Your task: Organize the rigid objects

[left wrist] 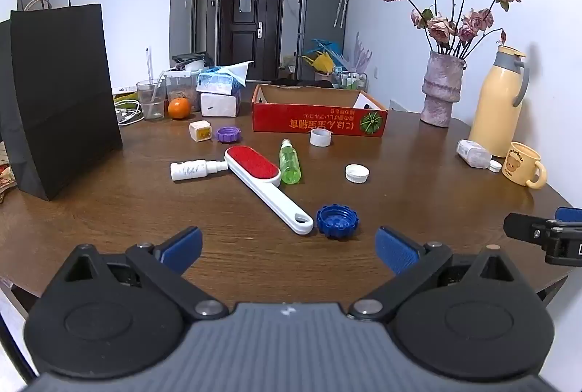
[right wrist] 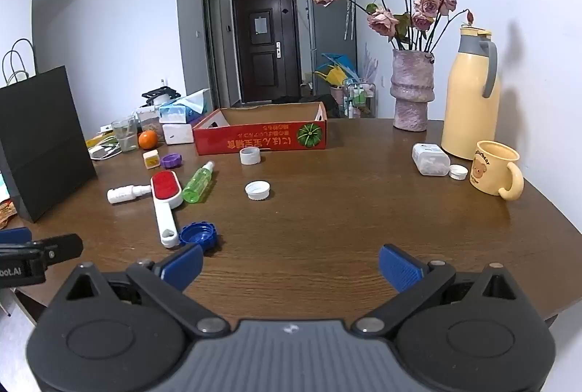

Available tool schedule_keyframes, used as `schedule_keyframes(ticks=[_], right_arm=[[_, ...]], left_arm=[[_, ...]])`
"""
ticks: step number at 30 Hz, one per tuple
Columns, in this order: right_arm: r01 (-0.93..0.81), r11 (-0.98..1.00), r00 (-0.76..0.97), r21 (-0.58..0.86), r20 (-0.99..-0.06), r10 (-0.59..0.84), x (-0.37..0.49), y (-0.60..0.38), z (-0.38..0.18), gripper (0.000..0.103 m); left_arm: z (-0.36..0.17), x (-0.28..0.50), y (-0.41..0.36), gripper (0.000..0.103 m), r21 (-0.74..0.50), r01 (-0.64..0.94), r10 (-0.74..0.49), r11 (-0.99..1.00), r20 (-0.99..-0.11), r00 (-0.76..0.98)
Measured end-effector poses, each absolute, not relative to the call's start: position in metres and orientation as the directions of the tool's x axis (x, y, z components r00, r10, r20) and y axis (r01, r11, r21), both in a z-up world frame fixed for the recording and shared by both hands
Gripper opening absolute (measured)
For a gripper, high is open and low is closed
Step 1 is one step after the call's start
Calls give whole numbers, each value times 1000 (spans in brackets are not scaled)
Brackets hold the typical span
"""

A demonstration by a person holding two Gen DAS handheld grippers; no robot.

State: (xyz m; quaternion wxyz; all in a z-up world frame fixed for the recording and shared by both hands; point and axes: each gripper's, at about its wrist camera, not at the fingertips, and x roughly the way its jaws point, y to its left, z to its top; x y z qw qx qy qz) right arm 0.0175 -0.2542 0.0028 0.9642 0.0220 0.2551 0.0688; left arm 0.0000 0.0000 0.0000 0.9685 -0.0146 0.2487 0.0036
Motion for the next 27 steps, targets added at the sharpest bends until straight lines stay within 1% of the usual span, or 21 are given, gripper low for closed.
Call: schedule_keyframes(ticks=[8, 27], right_arm=[[-128, 988, 855, 87, -495, 155, 18, -259, 4, 103], [-117, 991, 876, 64, -463, 133, 10, -255, 8, 103]], left_arm=[[1, 0, -2, 103, -26, -12, -2, 1000, -479, 878], [4, -3, 0, 103, -38, -4, -14, 999, -459, 888]])
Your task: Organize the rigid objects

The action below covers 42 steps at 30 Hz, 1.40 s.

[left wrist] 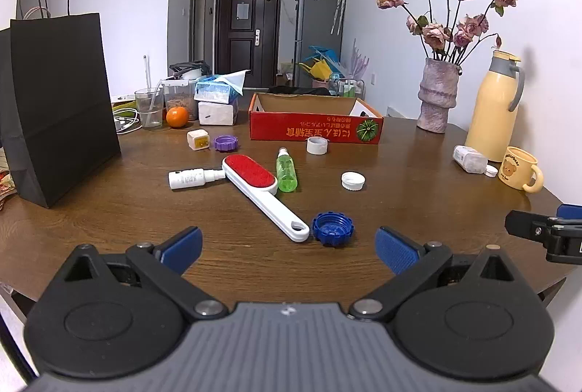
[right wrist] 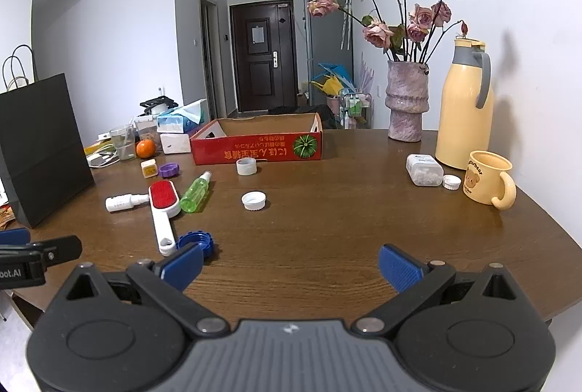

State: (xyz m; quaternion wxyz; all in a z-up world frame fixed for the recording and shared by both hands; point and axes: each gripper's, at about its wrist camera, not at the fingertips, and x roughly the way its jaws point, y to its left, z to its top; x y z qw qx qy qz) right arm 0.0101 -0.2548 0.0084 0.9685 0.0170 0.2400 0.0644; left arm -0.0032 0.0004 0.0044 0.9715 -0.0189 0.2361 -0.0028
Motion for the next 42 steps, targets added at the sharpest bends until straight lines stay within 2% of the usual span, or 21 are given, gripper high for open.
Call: schedule_keyframes(ticks=[42], right_arm=[[-115, 992, 883, 58, -452, 129, 7, -255, 11, 103]], left_arm=[[8, -4, -3, 103, -38, -4, -14, 999, -456, 890]])
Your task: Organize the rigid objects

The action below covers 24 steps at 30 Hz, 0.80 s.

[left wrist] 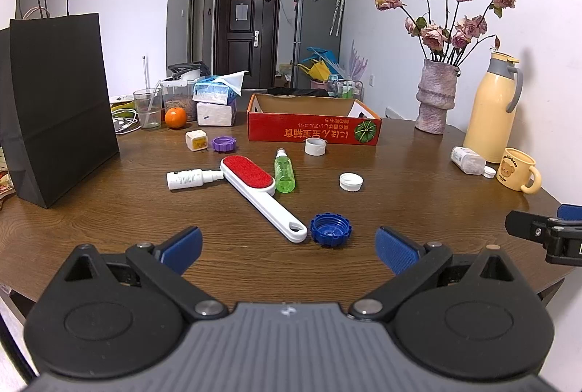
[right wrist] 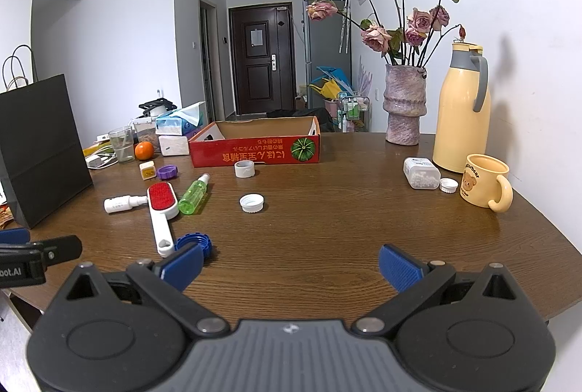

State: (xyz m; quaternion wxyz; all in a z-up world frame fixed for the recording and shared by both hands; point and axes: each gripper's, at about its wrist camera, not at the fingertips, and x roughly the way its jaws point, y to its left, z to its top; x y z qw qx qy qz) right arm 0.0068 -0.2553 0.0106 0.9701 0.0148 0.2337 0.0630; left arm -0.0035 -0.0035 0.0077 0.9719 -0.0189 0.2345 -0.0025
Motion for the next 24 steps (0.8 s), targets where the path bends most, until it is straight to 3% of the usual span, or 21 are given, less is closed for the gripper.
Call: schedule_keyframes(ticks=[24], right_arm=[[-125, 991, 882, 49, -453, 134, 11, -251, 8, 103]], left_arm=[[9, 0, -5, 103, -45, -10, -11, 999, -455, 890]])
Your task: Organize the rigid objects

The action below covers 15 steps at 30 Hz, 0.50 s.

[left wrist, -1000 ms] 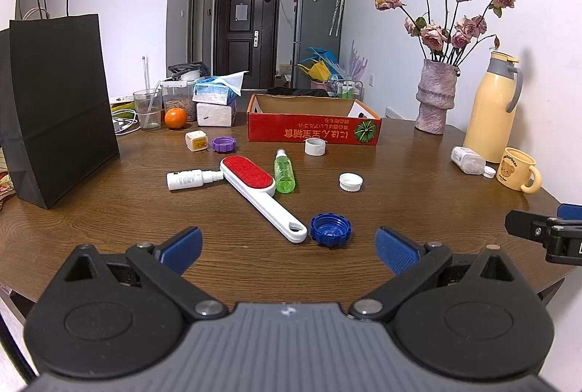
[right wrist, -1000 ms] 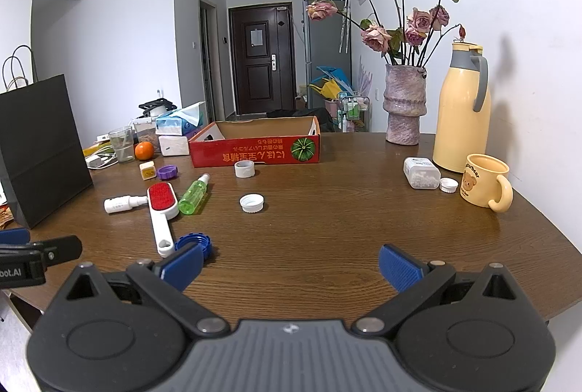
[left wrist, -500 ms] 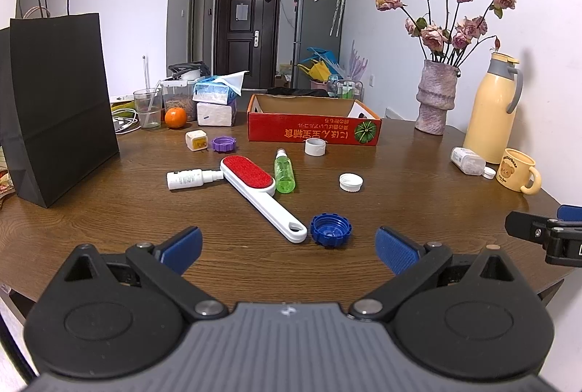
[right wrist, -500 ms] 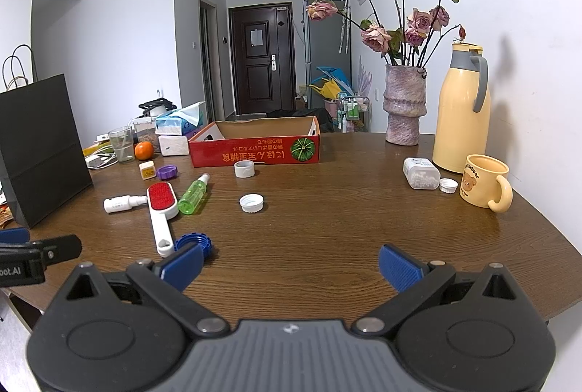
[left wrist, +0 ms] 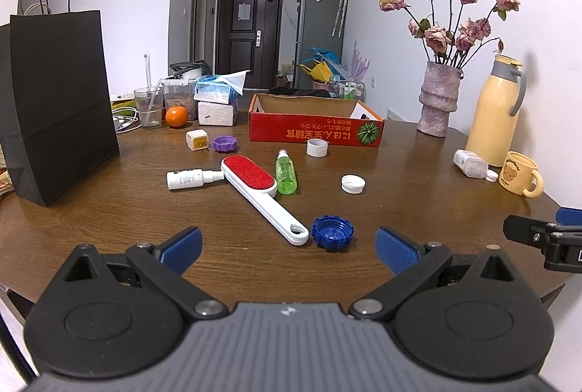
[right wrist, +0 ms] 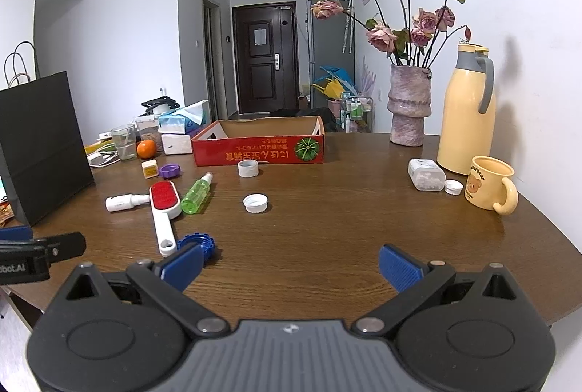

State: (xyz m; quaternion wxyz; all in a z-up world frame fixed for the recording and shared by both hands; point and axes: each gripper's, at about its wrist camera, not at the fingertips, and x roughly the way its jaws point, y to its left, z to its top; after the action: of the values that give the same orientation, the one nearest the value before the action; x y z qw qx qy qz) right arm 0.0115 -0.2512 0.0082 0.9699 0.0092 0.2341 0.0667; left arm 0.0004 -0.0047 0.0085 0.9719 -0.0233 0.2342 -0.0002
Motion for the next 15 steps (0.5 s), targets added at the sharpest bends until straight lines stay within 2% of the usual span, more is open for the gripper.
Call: schedule_keyframes(ticks=[15], right_arm=[[-150, 987, 869, 55, -469, 158, 48, -240, -7, 103]], left_arm=[[-5, 39, 3, 103, -57, -32, 2, 998, -468, 884]])
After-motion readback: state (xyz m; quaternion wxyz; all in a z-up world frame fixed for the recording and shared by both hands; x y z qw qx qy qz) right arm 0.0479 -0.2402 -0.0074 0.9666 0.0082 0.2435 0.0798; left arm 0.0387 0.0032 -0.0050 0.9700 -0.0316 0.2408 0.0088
